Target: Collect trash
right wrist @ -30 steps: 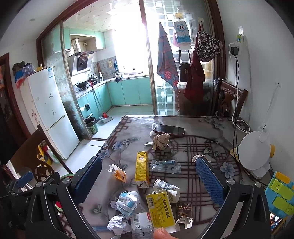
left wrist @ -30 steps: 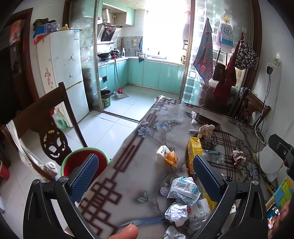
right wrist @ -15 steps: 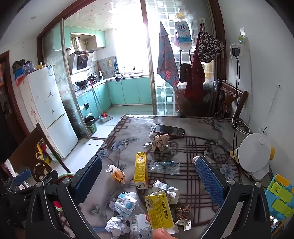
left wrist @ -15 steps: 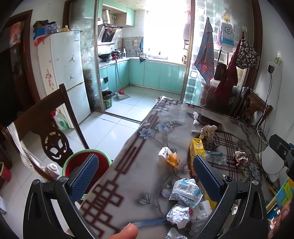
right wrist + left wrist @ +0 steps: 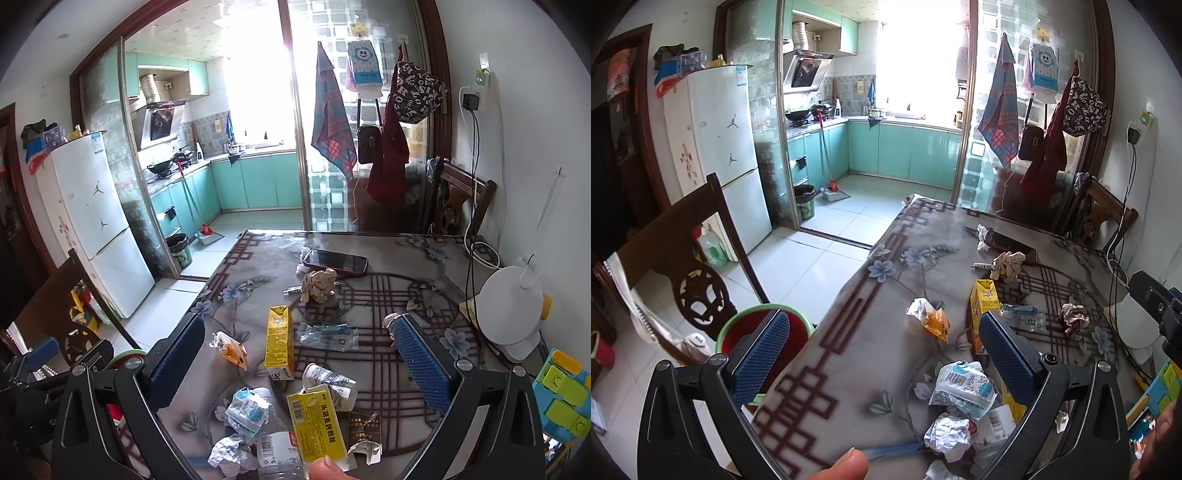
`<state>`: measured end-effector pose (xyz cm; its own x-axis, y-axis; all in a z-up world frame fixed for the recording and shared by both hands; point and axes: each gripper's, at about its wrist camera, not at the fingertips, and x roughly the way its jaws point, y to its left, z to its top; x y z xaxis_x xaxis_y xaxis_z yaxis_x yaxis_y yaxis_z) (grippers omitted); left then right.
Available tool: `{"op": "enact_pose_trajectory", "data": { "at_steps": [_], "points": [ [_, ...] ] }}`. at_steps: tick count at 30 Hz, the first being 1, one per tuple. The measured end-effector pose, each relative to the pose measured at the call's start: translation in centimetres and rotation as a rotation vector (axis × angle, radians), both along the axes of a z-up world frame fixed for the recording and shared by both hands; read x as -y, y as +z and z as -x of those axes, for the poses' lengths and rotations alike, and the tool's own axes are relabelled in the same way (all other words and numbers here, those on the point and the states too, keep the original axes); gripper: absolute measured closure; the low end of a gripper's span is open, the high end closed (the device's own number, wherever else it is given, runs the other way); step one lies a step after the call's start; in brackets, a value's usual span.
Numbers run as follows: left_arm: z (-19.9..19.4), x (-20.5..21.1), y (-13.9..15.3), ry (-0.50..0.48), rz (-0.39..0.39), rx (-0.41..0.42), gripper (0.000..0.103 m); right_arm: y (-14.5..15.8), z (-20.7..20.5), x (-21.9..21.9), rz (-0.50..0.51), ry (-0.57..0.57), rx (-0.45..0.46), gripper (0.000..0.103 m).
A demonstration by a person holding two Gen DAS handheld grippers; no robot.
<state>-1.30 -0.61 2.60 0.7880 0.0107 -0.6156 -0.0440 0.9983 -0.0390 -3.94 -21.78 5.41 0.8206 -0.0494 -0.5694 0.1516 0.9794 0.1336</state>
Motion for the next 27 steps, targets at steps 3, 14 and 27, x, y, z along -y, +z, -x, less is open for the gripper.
{"op": "enact_pose_trajectory", "data": {
  "at_steps": [3,14,27],
  "points": [
    [0.0,0.0,0.1,0.000,-0.002,0.001,0.000,-0.2,0.0,0.2,-0.002,-0.005,0.001,0.000],
    [0.1,-0.2,0.2,0.008,-0.009,0.008,0.000,-0.3,0.1,0.1,0.001,-0.002,-0.001,0.000],
    [-0.9,1.7,-2.5,-0.202,-0.026,-0.122,0.000,-5.6,0.4,2.1,0.013,-0.004,-0.160,0.000]
  ]
}}
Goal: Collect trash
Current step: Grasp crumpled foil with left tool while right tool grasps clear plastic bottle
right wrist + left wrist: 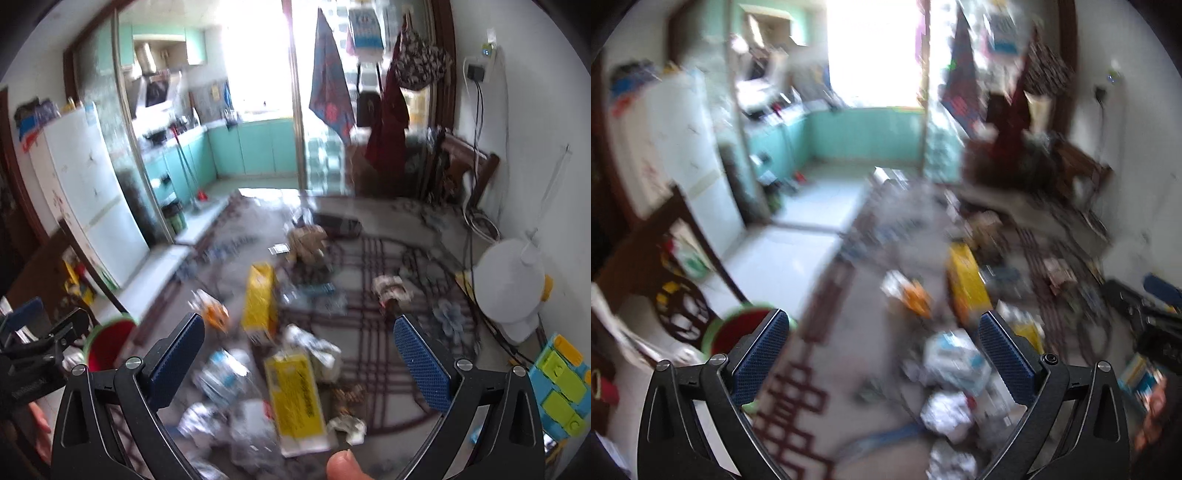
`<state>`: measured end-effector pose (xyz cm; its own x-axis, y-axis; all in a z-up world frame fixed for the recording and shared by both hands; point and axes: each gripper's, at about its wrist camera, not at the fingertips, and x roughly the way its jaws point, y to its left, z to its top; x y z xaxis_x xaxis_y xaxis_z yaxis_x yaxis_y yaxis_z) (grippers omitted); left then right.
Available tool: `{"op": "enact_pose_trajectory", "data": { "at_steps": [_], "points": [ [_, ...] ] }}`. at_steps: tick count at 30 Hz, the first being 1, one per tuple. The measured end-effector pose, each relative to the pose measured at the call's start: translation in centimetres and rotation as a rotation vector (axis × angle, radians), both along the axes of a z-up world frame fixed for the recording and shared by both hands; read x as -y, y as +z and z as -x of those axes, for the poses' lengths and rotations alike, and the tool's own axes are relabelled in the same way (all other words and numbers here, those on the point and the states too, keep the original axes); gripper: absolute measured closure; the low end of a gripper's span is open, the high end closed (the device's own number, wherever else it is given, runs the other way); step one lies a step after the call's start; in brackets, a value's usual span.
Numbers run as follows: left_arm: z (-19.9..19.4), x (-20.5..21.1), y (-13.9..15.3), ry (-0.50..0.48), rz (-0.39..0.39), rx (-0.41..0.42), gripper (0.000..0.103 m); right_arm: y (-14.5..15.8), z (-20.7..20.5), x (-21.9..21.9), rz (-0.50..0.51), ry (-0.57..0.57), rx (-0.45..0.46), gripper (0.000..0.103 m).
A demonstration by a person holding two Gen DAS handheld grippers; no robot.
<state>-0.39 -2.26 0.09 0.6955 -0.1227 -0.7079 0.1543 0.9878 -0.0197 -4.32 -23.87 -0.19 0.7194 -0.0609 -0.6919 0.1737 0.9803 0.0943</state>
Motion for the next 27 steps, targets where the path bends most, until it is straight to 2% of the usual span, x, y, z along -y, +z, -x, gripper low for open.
{"op": "enact_pose_trajectory", "data": {
  "at_steps": [2,7,12,14,18,20,23,27],
  "points": [
    [0.0,0.8,-2.2,-0.074,0.017,-0.087,0.000,-0.8,0.3,0.9,-0.032,0.002,-0.028,0.000],
    [0.7,3.6,-9.2,-0.166,-0.051,-0.261,0.000,-2.4,0.3,2.1,-0.024,0.033,-0.106,0.000],
    [-0.1,3.9,-14.0,-0.175,0.030,-0.413,0.004,-4.1,0.9,1.0,-0.015,0.100,-0.155,0.000],
    [-0.6,3.6,-15.1,-0.163,0.053,-0.453,0.029,-4.6,1.0,0.6,-0.025,0.110,-0.168,0.000],
    [-1.4,3.2,-16.5,-0.179,0.125,-0.507,0.053,-5.3,1.0,-0.3,-0.052,0.150,-0.188,0.000],
    [-1.4,3.0,-16.6,-0.176,0.105,-0.498,0.077,-5.8,0.7,-1.2,-0.055,0.177,-0.203,0.001],
    [-1.1,2.0,-15.4,-0.167,0.132,-0.469,0.080,-6.7,0.2,-2.1,-0.096,0.212,-0.232,0.001],
    [-0.5,-0.3,-12.8,-0.123,0.115,-0.386,0.080,-8.4,-0.5,-4.2,-0.138,0.272,-0.288,0.002]
  ]
}}
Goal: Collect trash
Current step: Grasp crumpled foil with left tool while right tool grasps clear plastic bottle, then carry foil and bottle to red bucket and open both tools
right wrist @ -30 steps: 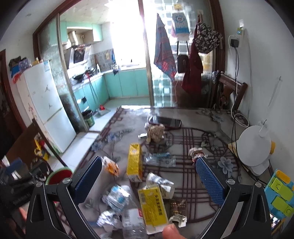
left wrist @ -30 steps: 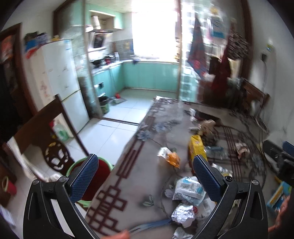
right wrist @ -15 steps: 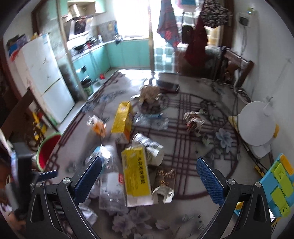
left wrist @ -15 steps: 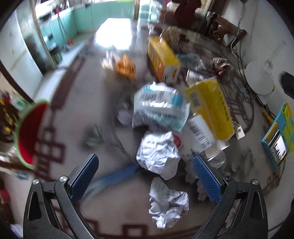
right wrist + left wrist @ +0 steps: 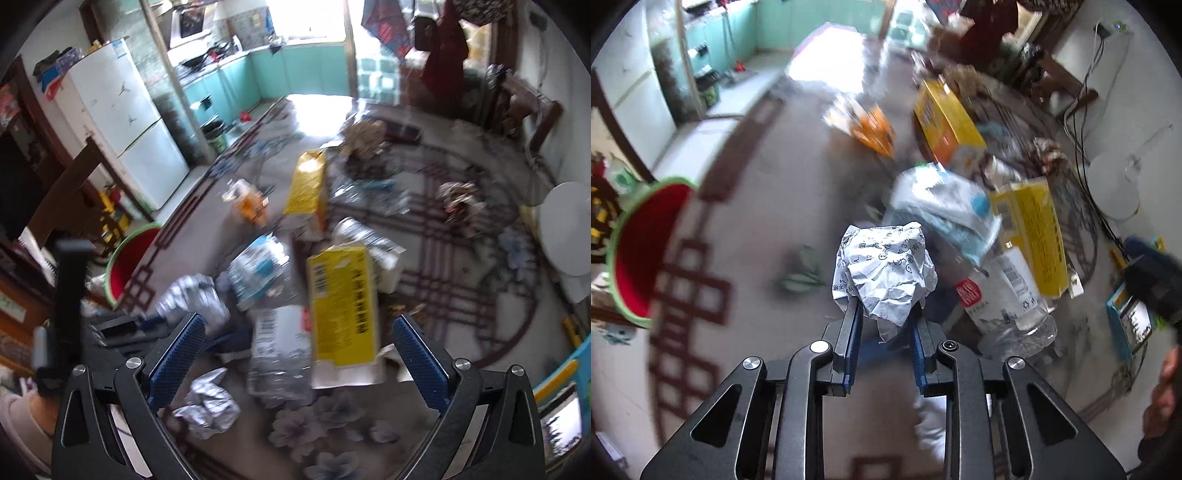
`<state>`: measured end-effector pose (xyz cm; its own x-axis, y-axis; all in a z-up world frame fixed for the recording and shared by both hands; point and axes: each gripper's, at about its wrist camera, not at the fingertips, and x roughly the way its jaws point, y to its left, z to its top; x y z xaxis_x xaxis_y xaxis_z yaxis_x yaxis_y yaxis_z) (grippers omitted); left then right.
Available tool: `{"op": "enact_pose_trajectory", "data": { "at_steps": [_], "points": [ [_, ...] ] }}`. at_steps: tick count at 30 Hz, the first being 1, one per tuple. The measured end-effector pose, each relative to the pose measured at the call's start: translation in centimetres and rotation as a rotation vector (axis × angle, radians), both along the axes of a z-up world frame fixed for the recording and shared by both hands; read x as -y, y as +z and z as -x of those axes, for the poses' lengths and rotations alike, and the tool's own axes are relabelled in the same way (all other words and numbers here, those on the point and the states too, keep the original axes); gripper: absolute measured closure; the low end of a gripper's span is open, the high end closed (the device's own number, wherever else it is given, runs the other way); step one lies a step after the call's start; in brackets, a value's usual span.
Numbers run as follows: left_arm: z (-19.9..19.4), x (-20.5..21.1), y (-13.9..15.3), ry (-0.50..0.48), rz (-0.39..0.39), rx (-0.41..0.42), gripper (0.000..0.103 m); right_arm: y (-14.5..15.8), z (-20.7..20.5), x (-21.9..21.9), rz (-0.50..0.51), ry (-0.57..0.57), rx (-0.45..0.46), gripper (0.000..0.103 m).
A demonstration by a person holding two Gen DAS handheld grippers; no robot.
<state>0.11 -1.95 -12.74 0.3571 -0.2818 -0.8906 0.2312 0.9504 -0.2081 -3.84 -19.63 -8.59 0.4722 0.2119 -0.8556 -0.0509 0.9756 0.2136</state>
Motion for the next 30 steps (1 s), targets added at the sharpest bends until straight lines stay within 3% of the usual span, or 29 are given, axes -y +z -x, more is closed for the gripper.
{"op": "enact_pose_trajectory", "data": {
  "at_steps": [3,5,11,12,13,16,24,30],
  "points": [
    [-0.3,-1.7,1.4,0.037,0.002,0.043,0.080,-1.6,-0.4,-1.9,-0.012,0.053,-0.036,0.014],
    [-0.8,-2.8,1.9,0.053,0.000,0.062,0.080,-3.1,-0.9,-3.1,-0.013,0.077,-0.075,0.029],
    [-2.1,-4.2,2.8,0.064,-0.004,0.113,0.080,-7.6,-2.3,-3.7,0.041,0.029,-0.196,0.032],
    [-2.1,-4.7,3.1,0.062,-0.003,0.114,0.080,-8.1,-2.4,-3.5,0.043,0.024,-0.212,0.035],
    [-2.2,-5.0,3.2,0.060,-0.001,0.113,0.080,-8.7,-2.6,-3.6,0.039,0.020,-0.230,0.048],
    [-2.7,-5.5,2.9,0.049,-0.001,0.104,0.080,-9.1,-3.0,-3.0,0.003,-0.002,-0.235,0.048],
    [-4.4,-7.3,3.1,0.000,0.023,0.103,0.080,-4.9,-1.7,-2.4,-0.078,-0.097,-0.175,0.049],
    [-6.2,-8.9,3.4,-0.026,0.032,0.117,0.080,-1.0,-0.8,-1.3,-0.052,-0.228,-0.105,0.049]
  ]
}}
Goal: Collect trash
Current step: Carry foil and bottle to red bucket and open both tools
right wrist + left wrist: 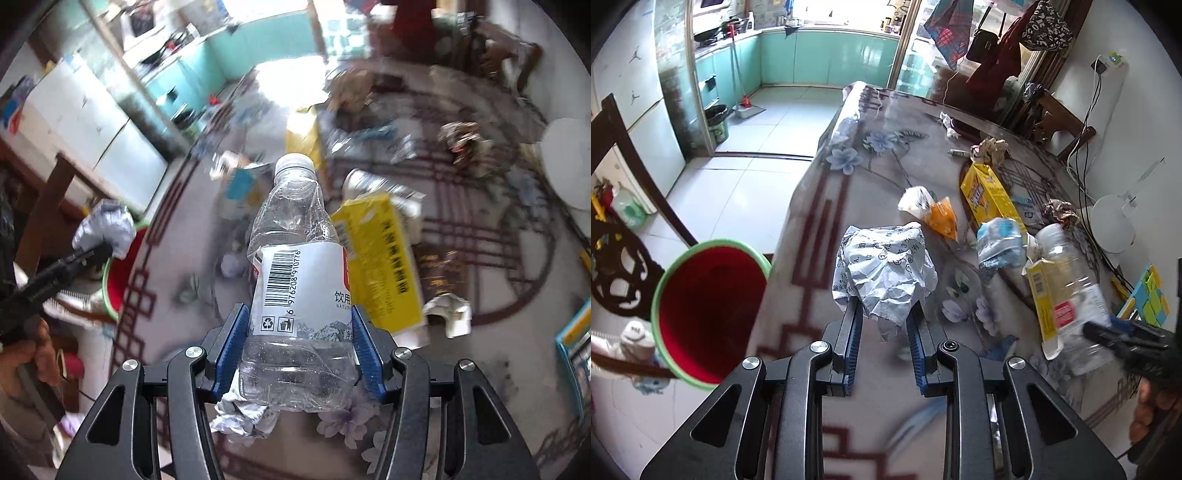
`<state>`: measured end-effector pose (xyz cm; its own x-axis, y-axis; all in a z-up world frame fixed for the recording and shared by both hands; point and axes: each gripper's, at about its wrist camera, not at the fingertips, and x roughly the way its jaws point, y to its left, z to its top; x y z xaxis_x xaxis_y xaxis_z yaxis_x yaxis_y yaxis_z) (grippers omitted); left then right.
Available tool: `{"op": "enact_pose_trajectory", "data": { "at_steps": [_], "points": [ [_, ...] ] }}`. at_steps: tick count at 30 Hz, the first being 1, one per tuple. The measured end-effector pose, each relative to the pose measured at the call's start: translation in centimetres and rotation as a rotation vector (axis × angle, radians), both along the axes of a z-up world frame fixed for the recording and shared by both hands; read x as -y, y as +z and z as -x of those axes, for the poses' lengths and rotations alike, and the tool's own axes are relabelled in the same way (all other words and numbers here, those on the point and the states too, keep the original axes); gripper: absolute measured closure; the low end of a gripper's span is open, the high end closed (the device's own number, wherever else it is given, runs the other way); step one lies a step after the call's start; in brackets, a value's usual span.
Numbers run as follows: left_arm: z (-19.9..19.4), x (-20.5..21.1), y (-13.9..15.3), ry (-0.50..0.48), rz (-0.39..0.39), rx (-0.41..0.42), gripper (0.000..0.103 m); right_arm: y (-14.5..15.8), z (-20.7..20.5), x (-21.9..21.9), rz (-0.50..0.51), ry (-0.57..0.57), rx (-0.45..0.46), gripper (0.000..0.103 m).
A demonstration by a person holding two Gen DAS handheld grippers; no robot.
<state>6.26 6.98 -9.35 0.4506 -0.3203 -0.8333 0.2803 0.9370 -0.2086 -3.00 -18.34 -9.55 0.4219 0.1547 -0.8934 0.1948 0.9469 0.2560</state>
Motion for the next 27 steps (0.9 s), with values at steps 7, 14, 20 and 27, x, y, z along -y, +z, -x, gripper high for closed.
{"op": "enact_pose_trajectory", "data": {
  "at_steps": [7,14,20,27],
  "points": [
    [-2.3,-2.8,0.6,-0.009,0.019,0.016,0.080,4.1,-1.0,-1.2,0.027,-0.060,0.078,0.049],
    [-4.0,-7.6,0.8,0.068,0.002,0.034,0.080,6.8,-5.0,-8.3,0.010,0.077,0.158,0.049],
    [-5.0,-13.6,-1.4,0.208,-0.054,-0.003,0.080,5.2,-10.3,-17.2,-0.063,0.290,0.144,0.048],
    [-5.1,-18.2,-4.5,0.321,-0.121,-0.057,0.080,-1.1,-14.8,-25.0,-0.216,0.445,-0.007,0.048]
  ]
}}
